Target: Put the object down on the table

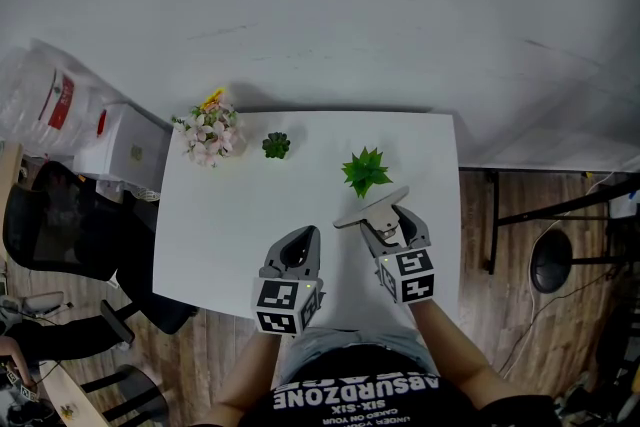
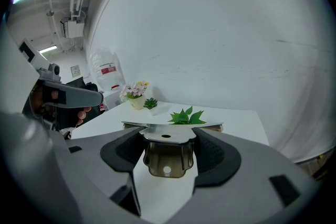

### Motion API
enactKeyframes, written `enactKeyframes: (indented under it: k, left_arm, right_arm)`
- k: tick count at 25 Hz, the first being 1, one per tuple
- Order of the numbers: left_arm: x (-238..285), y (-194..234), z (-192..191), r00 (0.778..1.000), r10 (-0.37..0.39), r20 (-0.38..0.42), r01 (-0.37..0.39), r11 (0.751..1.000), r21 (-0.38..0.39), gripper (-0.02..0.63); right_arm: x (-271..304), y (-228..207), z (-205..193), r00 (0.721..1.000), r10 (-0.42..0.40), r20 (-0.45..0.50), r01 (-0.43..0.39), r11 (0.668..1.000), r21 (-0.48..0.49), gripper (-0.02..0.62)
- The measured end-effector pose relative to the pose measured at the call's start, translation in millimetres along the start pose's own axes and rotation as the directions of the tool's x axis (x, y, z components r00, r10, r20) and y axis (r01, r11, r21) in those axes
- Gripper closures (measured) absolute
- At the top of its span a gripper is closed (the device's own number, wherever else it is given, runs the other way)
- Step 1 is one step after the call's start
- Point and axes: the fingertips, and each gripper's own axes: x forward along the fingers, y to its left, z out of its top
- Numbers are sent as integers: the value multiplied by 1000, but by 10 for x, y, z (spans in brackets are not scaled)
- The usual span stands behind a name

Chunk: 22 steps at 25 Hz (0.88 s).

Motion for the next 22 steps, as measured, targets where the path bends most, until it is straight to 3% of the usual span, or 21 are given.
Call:
enactKeyframes:
  k: [22]
  left_arm:
    - [33, 36, -37, 1000, 0, -10, 0, 1000, -15, 606]
  right_arm:
    - [134, -53, -134, 999, -9, -47, 8, 1000, -13, 310]
